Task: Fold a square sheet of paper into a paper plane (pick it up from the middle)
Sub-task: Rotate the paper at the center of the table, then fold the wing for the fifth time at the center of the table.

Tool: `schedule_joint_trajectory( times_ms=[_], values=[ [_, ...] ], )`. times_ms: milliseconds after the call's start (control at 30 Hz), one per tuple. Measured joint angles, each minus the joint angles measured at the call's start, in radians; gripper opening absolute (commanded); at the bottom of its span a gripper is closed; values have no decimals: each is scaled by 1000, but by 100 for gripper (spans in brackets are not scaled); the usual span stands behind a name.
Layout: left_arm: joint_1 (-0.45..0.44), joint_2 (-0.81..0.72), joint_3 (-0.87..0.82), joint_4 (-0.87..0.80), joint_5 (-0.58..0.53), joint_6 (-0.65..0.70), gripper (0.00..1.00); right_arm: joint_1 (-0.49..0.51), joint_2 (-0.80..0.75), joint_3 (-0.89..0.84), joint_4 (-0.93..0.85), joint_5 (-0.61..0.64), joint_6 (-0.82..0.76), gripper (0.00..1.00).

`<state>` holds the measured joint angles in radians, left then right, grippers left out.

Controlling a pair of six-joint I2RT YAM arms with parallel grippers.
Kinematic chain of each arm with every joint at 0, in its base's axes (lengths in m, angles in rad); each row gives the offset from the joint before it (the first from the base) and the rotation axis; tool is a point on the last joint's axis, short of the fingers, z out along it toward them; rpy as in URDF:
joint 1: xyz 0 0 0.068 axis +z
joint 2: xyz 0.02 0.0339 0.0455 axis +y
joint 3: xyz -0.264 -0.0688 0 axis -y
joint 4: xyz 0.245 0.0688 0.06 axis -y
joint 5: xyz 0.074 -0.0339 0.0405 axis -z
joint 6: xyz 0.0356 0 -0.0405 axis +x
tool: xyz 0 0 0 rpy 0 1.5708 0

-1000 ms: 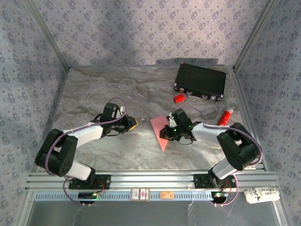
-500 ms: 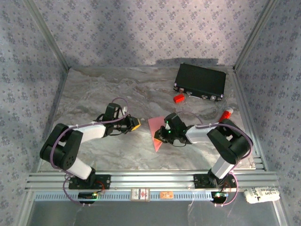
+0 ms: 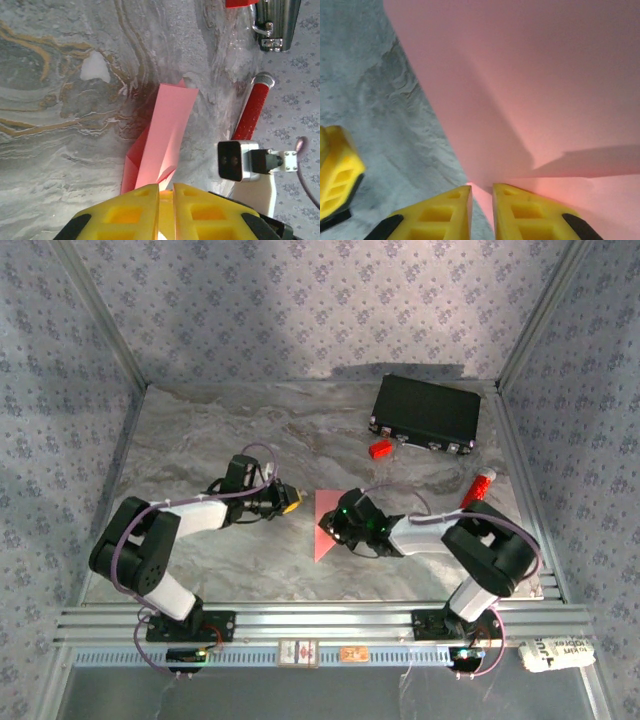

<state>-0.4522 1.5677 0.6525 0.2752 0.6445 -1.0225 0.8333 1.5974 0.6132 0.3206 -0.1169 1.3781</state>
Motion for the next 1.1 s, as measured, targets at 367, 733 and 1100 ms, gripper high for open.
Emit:
schedule_joint_trajectory(
  times_ms=[367,733,1100],
  values=[
    [-73,125,135,6,56,26,11,-179,-160,-21,-218,15,-222,14],
    [-100,265,223,-19,77,50,8,-188,-164,-8,-332,1,-357,16],
    [-99,327,216,-51,66,90,5,-244,-163,-28,-241,-122,-366,30]
  ],
)
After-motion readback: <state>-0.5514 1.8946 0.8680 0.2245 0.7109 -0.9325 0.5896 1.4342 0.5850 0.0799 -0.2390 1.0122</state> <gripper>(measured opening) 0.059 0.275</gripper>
